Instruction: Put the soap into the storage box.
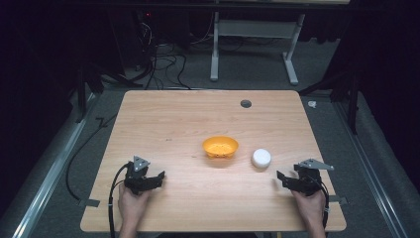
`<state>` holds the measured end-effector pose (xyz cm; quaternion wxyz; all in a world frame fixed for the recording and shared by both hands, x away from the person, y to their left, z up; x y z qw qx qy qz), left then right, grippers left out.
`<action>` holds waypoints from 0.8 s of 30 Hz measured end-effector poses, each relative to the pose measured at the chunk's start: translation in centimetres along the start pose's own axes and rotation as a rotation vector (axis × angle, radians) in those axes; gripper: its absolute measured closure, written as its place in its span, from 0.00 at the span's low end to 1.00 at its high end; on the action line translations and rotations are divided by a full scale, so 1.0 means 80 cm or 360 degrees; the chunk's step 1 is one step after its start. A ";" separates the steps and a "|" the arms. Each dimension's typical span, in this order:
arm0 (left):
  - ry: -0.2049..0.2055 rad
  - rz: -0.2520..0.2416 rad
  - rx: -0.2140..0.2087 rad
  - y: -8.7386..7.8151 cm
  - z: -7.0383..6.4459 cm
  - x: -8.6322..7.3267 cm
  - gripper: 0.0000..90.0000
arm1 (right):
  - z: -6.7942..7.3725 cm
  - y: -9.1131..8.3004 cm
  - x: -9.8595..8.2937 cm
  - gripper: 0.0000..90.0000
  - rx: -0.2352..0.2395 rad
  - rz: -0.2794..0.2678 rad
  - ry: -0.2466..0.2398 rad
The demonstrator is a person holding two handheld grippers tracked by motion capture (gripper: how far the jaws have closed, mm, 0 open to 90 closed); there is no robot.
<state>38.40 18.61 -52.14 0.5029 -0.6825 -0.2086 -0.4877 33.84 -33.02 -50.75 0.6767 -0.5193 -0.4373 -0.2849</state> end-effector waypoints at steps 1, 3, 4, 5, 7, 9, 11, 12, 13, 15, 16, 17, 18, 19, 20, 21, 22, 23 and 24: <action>0.0000 0.0000 0.0000 0.000 0.000 0.000 0.23 | 0.001 0.000 0.001 0.25 0.0004 0.0011 -0.0009; 0.0000 0.0000 0.0000 0.000 0.000 0.000 0.23 | 0.005 0.002 0.002 0.25 0.0016 0.0014 -0.0021; 0.0000 0.0000 0.0000 0.000 0.000 0.000 0.23 | 0.007 0.003 0.003 0.25 0.0019 0.0014 -0.0030; 0.0000 0.0000 0.0000 0.000 0.000 0.000 0.23 | 0.009 0.004 0.004 0.25 0.0024 0.0016 -0.0034; 0.0000 0.0000 0.0000 0.000 0.000 0.000 0.23 | 0.013 0.007 0.006 0.24 0.0034 0.0011 -0.0048; 0.0001 0.0000 0.0000 0.000 0.000 0.000 0.23 | 0.017 0.009 0.009 0.24 0.0046 0.0003 -0.0061; 0.0000 0.0000 0.0000 0.000 0.000 0.000 0.23 | 0.023 0.011 0.013 0.24 0.0060 0.0000 -0.0074; 0.0000 0.0000 0.0000 0.000 0.000 0.000 0.23 | 0.023 0.011 0.013 0.24 0.0060 0.0000 -0.0074; 0.0000 0.0000 0.0000 0.000 0.000 0.000 0.23 | 0.025 0.012 0.014 0.24 0.0067 -0.0006 -0.0078; 0.0000 0.0000 0.0000 0.000 0.000 0.000 0.23 | 0.027 0.013 0.016 0.23 0.0074 -0.0009 -0.0091; 0.0000 0.0000 0.0000 0.000 0.000 0.000 0.23 | 0.029 0.015 0.018 0.23 0.0073 -0.0013 -0.0093; -0.0001 0.0000 0.0000 0.000 0.000 0.000 0.23 | 0.030 0.016 0.019 0.23 0.0078 -0.0011 -0.0104; 0.0000 0.0000 0.0000 0.000 0.000 0.000 0.23 | 0.031 0.017 0.020 0.23 0.0088 -0.0015 -0.0110; 0.0000 0.0000 0.0000 0.000 0.000 0.000 0.23 | 0.033 0.018 0.022 0.23 0.0093 -0.0007 -0.0111; 0.0000 0.0000 0.0000 0.000 0.000 0.000 0.23 | 0.034 0.019 0.023 0.23 0.0095 -0.0009 -0.0114; 0.0000 0.0000 0.0000 0.000 0.000 0.000 0.23 | 0.035 0.021 0.024 0.23 0.0096 -0.0013 -0.0120; 0.0000 0.0000 0.0000 0.000 0.000 0.000 0.23 | 0.037 0.023 0.026 0.23 0.0098 -0.0021 -0.0128; 0.0000 0.0000 0.0000 0.000 0.000 0.000 0.23 | 0.037 0.023 0.026 0.23 0.0098 -0.0021 -0.0128; 0.0000 0.0000 0.0000 0.000 0.000 0.000 0.23 | 0.039 0.024 0.028 0.23 0.0101 -0.0021 -0.0133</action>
Point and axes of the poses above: each handheld gripper's, and its own axes: y roughly forward along the jaws, x roughly out of its top, z roughly to its left, the point moved 2 cm from there along y, roughly forward along the jaws, and after that the axes turned 14 degrees about -z, right-handed, at the moved point
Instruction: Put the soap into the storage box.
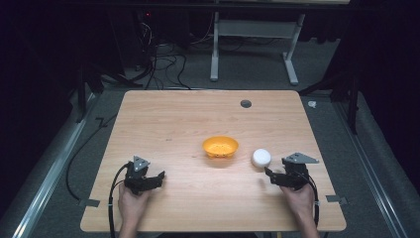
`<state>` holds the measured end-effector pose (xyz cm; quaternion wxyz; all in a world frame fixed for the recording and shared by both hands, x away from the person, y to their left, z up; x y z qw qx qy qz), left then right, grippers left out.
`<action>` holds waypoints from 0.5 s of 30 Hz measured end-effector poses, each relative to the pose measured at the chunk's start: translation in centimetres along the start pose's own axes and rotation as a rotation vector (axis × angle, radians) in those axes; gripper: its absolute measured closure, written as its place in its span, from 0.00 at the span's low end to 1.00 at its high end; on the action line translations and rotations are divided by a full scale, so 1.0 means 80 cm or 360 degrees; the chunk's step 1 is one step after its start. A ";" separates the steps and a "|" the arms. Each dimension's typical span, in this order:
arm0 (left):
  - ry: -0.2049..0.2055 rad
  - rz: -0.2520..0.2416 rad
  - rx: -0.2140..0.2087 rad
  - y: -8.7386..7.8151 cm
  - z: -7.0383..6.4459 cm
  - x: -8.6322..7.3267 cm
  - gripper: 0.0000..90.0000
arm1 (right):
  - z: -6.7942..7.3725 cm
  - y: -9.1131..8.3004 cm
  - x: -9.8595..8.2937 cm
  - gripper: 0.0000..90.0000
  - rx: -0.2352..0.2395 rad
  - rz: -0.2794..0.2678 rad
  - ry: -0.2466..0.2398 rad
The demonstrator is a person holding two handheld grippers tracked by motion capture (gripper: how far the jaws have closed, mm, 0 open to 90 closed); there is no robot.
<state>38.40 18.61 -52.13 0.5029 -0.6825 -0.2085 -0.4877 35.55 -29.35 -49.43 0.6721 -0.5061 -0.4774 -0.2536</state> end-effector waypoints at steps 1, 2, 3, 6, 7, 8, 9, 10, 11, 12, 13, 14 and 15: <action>0.0000 0.0000 0.0000 0.000 0.000 0.000 0.23 | 0.001 0.001 0.002 0.23 0.0000 -0.0003 -0.0002; 0.0000 0.0000 0.0000 0.000 0.000 0.000 0.23 | 0.002 0.003 0.003 0.23 0.0003 -0.0006 -0.0008; 0.0000 0.0000 0.0000 0.000 0.000 0.000 0.23 | 0.003 0.004 0.005 0.22 0.0004 -0.0009 -0.0012; 0.0000 0.0000 0.0000 0.000 0.000 0.000 0.23 | 0.006 0.010 0.010 0.20 0.0010 -0.0011 -0.0029; 0.0000 0.0000 0.0000 0.000 0.000 0.000 0.23 | 0.007 0.013 0.012 0.19 0.0007 -0.0003 -0.0035; 0.0000 0.0000 0.0000 0.000 0.000 0.000 0.23 | 0.008 0.015 0.013 0.19 0.0005 -0.0001 -0.0044; 0.0000 0.0000 0.0000 0.000 0.000 0.000 0.23 | 0.009 0.016 0.014 0.18 0.0009 0.0006 -0.0055; 0.0000 0.0000 -0.0001 0.000 0.000 0.000 0.23 | 0.009 0.018 0.015 0.18 0.0014 0.0009 -0.0062; -0.0001 -0.0001 -0.0001 0.000 0.000 0.000 0.23 | 0.009 0.020 0.016 0.18 0.0017 0.0012 -0.0068; -0.0001 0.0000 -0.0001 0.000 0.000 0.000 0.23 | 0.010 0.021 0.017 0.18 0.0019 0.0018 -0.0060; -0.0001 0.0000 -0.0001 0.000 0.000 0.000 0.23 | 0.011 0.024 0.019 0.18 0.0023 0.0009 -0.0062; -0.0001 -0.0001 -0.0001 0.000 0.000 0.000 0.23 | 0.011 0.024 0.019 0.18 0.0023 0.0009 -0.0062; -0.0001 0.0000 -0.0001 0.000 0.000 0.000 0.23 | 0.011 0.026 0.020 0.17 0.0031 0.0014 -0.0066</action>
Point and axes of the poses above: each handheld gripper's, and its own axes: y roughly forward along the jaws, x roughly out of its top, z roughly to its left, the point moved 2 cm from there along y, roughly forward along the jaws, and after that the axes turned 14 degrees about -z, right-handed, at the moved point
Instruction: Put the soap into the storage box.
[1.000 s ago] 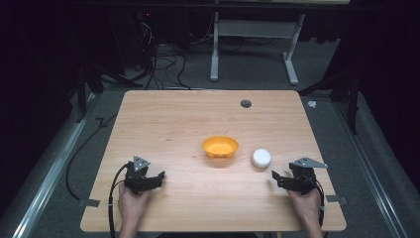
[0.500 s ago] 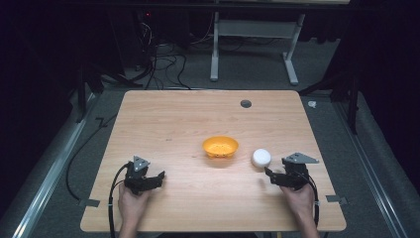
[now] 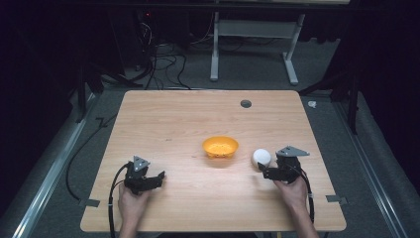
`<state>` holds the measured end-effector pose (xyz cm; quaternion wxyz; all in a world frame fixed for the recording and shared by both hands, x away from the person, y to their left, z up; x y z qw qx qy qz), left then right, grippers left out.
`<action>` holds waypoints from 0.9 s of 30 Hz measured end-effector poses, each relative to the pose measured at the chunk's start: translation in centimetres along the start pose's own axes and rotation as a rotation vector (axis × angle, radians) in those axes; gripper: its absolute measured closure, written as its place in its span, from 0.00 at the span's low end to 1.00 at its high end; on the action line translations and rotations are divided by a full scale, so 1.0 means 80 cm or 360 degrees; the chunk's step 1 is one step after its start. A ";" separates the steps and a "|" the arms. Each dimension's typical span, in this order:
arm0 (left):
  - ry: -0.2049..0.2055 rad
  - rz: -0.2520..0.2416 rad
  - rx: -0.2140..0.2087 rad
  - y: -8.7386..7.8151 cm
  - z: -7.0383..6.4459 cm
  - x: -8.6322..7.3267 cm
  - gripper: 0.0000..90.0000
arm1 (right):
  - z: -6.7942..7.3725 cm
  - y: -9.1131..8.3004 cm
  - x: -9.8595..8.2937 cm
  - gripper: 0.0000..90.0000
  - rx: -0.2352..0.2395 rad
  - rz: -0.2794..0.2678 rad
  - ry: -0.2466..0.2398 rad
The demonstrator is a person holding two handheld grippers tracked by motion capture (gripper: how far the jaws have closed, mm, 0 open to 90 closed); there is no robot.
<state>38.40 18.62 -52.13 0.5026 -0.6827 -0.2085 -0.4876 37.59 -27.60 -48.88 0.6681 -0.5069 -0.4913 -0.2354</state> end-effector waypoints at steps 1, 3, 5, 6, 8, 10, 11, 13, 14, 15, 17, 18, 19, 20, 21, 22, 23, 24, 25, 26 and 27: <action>0.0000 0.0000 0.0000 0.000 0.000 0.000 0.23 | 0.000 0.002 0.001 0.17 0.0000 0.0007 0.0001; 0.0000 -0.0001 0.0000 0.000 0.000 0.000 0.23 | 0.002 0.008 0.003 0.17 0.0005 0.0016 -0.0007; 0.0000 -0.0001 0.0000 0.000 0.000 0.000 0.23 | 0.003 0.010 0.004 0.17 0.0006 0.0020 -0.0010; 0.0000 0.0000 0.0000 0.000 0.000 0.000 0.23 | 0.004 0.013 0.005 0.17 0.0008 0.0025 -0.0016; 0.0000 0.0000 0.0000 0.000 0.000 0.000 0.23 | 0.005 0.019 0.006 0.17 0.0009 0.0036 -0.0028; 0.0000 0.0000 0.0000 0.000 0.000 0.000 0.23 | 0.006 0.024 0.007 0.17 0.0007 0.0037 -0.0039; 0.0000 0.0000 -0.0001 0.000 0.000 0.000 0.23 | 0.007 0.026 0.007 0.17 0.0003 0.0040 -0.0036; 0.0000 -0.0001 -0.0001 0.000 0.000 0.000 0.23 | 0.006 0.030 0.006 0.17 0.0006 0.0046 -0.0036; 0.0000 -0.0001 -0.0001 0.000 0.000 0.000 0.23 | 0.006 0.032 0.005 0.17 0.0008 0.0051 -0.0029; 0.0000 -0.0001 -0.0001 0.000 0.000 0.000 0.23 | 0.005 0.033 0.004 0.17 0.0010 0.0058 -0.0026; 0.0000 -0.0001 -0.0001 0.000 0.000 0.000 0.23 | 0.005 0.035 0.003 0.17 0.0012 0.0064 -0.0022; 0.0000 0.0000 -0.0001 0.000 0.000 0.000 0.23 | 0.005 0.036 0.002 0.17 0.0011 0.0069 -0.0022; 0.0000 -0.0001 -0.0001 0.000 0.000 0.000 0.23 | 0.005 0.039 0.001 0.17 0.0006 0.0074 -0.0029; 0.0000 -0.0001 -0.0001 0.000 0.000 0.000 0.23 | 0.005 0.039 0.001 0.17 0.0006 0.0074 -0.0029; 0.0000 0.0000 -0.0001 0.000 0.000 0.000 0.23 | 0.005 0.040 0.000 0.17 0.0003 0.0082 -0.0029; 0.0000 -0.0001 -0.0001 0.000 0.000 0.000 0.23 | 0.004 0.041 0.000 0.17 0.0004 0.0084 -0.0028; 0.0000 -0.0001 -0.0001 0.000 0.000 0.000 0.23 | 0.004 0.042 -0.001 0.17 0.0002 0.0093 -0.0020; 0.0000 -0.0001 -0.0001 0.000 0.000 0.000 0.23 | 0.003 0.043 -0.002 0.17 -0.0001 0.0097 -0.0022; 0.0000 -0.0001 -0.0001 0.000 0.000 0.000 0.23 | 0.003 0.044 -0.003 0.17 -0.0002 0.0097 -0.0023; 0.0000 -0.0001 -0.0001 0.000 0.000 0.000 0.23 | 0.002 0.045 -0.003 0.17 -0.0005 0.0099 -0.0021; 0.0000 -0.0001 -0.0001 0.000 0.000 0.000 0.23 | 0.002 0.046 -0.003 0.17 -0.0005 0.0102 -0.0019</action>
Point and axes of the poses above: each handheld gripper's, and its own axes: y roughly forward along the jaws, x roughly out of its top, z roughly to its left, the point moved 2 cm from there along y, roughly forward along the jaws, and after that the axes turned 14 degrees about -z, right-handed, at the moved point
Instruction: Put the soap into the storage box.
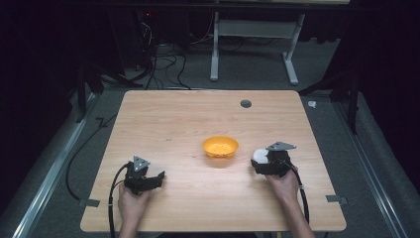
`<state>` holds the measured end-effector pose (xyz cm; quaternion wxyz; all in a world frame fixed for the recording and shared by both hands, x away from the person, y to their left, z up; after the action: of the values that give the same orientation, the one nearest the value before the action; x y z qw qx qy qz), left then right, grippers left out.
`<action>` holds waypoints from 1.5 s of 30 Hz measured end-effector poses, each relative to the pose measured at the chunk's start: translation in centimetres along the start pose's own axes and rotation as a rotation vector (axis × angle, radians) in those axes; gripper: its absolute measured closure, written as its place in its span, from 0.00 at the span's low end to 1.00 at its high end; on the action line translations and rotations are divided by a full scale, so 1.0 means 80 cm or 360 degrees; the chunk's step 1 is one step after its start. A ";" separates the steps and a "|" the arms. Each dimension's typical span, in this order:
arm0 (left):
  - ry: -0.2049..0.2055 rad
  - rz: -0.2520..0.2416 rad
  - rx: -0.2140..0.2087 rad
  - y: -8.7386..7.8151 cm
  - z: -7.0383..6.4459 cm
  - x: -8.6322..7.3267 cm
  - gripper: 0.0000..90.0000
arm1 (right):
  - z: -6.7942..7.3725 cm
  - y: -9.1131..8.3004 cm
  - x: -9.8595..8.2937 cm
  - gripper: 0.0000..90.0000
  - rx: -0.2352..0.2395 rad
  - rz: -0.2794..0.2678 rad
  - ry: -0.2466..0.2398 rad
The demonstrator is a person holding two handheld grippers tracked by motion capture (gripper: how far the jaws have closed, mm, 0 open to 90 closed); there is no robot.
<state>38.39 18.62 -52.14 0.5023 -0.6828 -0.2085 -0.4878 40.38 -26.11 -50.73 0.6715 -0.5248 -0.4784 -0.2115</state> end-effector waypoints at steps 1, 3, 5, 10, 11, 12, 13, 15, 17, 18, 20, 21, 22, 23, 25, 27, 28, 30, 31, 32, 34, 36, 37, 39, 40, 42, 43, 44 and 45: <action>0.0000 0.0000 0.0000 0.000 0.000 0.000 0.23 | 0.000 0.001 0.000 0.17 0.0002 -0.0002 -0.0004; 0.0000 0.0000 0.0000 0.000 0.000 0.000 0.23 | 0.000 0.002 -0.001 0.18 -0.0003 0.0004 -0.0006; 0.0000 0.0000 0.0000 0.000 0.000 0.000 0.23 | 0.001 0.004 -0.002 0.18 -0.0006 0.0011 -0.0006; 0.0000 0.0000 0.0000 0.000 0.000 0.000 0.23 | 0.001 0.006 -0.004 0.22 -0.0003 0.0022 -0.0014; 0.0000 0.0000 0.0000 0.000 0.000 0.000 0.23 | 0.001 0.007 -0.004 0.23 -0.0002 0.0026 -0.0012; 0.0000 0.0000 0.0000 0.000 0.000 0.000 0.23 | 0.001 0.007 -0.004 0.24 0.0000 0.0033 -0.0017; 0.0000 0.0000 0.0000 0.000 0.000 0.000 0.23 | 0.001 0.008 -0.005 0.26 0.0004 0.0037 -0.0026; 0.0000 0.0000 0.0000 0.000 0.000 0.000 0.23 | 0.001 0.009 -0.006 0.27 0.0014 0.0044 -0.0024; 0.0000 0.0000 0.0000 0.000 0.000 0.000 0.23 | 0.001 0.008 -0.006 0.27 0.0014 0.0045 -0.0024; 0.0000 0.0000 -0.0001 0.000 0.000 0.000 0.23 | 0.001 0.008 -0.006 0.27 0.0014 0.0043 -0.0025; 0.0000 0.0000 0.0000 0.000 0.000 0.000 0.23 | 0.001 0.008 -0.006 0.27 0.0017 0.0043 -0.0023; 0.0000 0.0000 0.0000 0.000 0.000 0.000 0.23 | 0.001 0.008 -0.006 0.27 0.0017 0.0042 -0.0023; 0.0000 0.0000 0.0000 0.000 0.000 0.000 0.23 | 0.001 0.008 -0.006 0.27 0.0018 0.0040 -0.0023; 0.0000 0.0000 0.0000 0.000 0.000 0.000 0.23 | 0.001 0.008 -0.006 0.27 0.0018 0.0040 -0.0023; 0.0000 0.0000 0.0000 0.000 0.000 0.000 0.23 | 0.001 0.008 -0.006 0.28 0.0021 0.0038 -0.0024; 0.0000 0.0000 0.0000 0.000 0.000 0.000 0.23 | 0.000 0.008 -0.007 0.28 0.0027 0.0033 -0.0024; 0.0000 0.0000 0.0000 0.000 0.000 0.000 0.23 | 0.000 0.008 -0.007 0.28 0.0027 0.0033 -0.0024; 0.0000 0.0000 0.0000 0.000 0.000 0.000 0.23 | 0.000 0.007 -0.007 0.28 0.0032 0.0034 -0.0025; 0.0000 0.0000 0.0000 0.000 0.000 0.000 0.23 | 0.000 0.007 -0.007 0.28 0.0035 0.0030 -0.0029; 0.0000 0.0000 0.0000 0.000 0.000 0.000 0.23 | 0.000 0.007 -0.008 0.28 0.0044 0.0026 -0.0024; 0.0000 0.0000 0.0000 0.000 0.000 0.000 0.23 | 0.000 0.007 -0.007 0.28 0.0045 0.0026 -0.0025; 0.0000 0.0000 0.0000 0.000 0.000 0.000 0.23 | 0.000 0.007 -0.007 0.28 0.0046 0.0028 -0.0025; 0.0000 0.0000 0.0000 0.000 0.000 0.000 0.23 | -0.001 0.007 -0.007 0.28 0.0047 0.0027 -0.0024; 0.0000 0.0000 0.0000 0.000 0.000 0.000 0.23 | -0.001 0.007 -0.007 0.28 0.0050 0.0025 -0.0022; 0.0000 0.0000 0.0000 0.000 0.000 0.000 0.23 | -0.001 0.006 -0.007 0.28 0.0052 0.0027 -0.0018; 0.0000 0.0000 0.0000 0.000 0.000 0.000 0.23 | -0.001 0.006 -0.007 0.28 0.0055 0.0021 -0.0019; 0.0000 0.0000 0.0000 0.000 0.000 0.000 0.23 | -0.001 0.005 -0.006 0.28 0.0053 0.0012 -0.0016; 0.0000 0.0000 0.0000 0.000 0.000 0.000 0.23 | -0.001 0.004 -0.006 0.28 0.0054 0.0006 -0.0012; 0.0000 0.0000 0.0000 0.000 0.000 0.000 0.23 | -0.001 0.003 -0.005 0.28 0.0053 -0.0004 -0.0010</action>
<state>38.39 18.62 -52.13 0.5022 -0.6828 -0.2084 -0.4879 40.43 -26.18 -51.18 0.6785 -0.5135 -0.4846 -0.2027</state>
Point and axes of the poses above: each handheld gripper's, and its own axes: y roughly forward along the jaws, x roughly out of its top, z roughly to its left, the point moved 2 cm from there along y, roughly forward along the jaws, and after that the axes turned 14 degrees about -z, right-handed, at the moved point
